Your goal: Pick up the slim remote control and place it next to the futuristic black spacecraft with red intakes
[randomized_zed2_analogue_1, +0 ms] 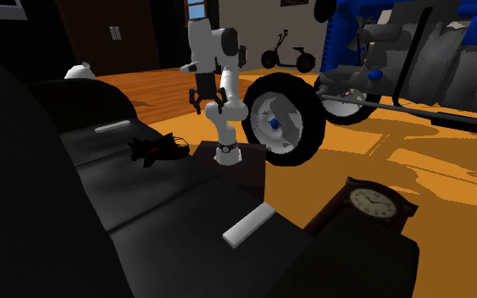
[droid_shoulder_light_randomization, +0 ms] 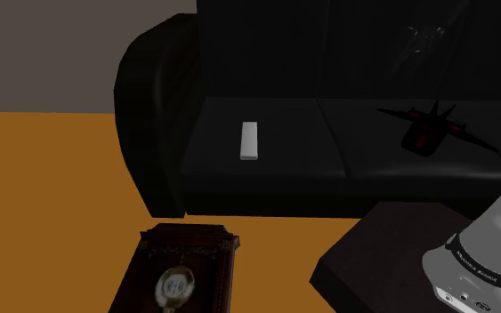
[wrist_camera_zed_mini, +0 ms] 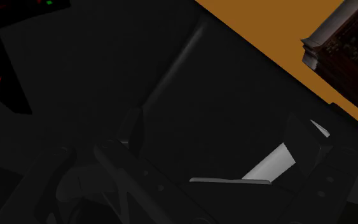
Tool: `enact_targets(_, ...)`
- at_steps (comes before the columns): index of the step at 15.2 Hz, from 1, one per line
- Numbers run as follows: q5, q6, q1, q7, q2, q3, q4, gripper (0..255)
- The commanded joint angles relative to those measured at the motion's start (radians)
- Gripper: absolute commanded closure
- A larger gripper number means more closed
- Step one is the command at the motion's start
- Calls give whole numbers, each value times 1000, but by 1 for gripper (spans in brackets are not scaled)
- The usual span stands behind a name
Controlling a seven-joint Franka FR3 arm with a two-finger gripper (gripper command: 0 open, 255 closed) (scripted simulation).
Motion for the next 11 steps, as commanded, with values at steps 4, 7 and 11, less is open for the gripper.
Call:
enact_targets(4, 21, 68, 6, 77, 79, 53, 4, 0)
enact_targets(7, 35, 133, 10, 154, 169, 104, 22, 0)
enact_targets(11, 41, 211, 12, 256, 303, 166, 68, 0)
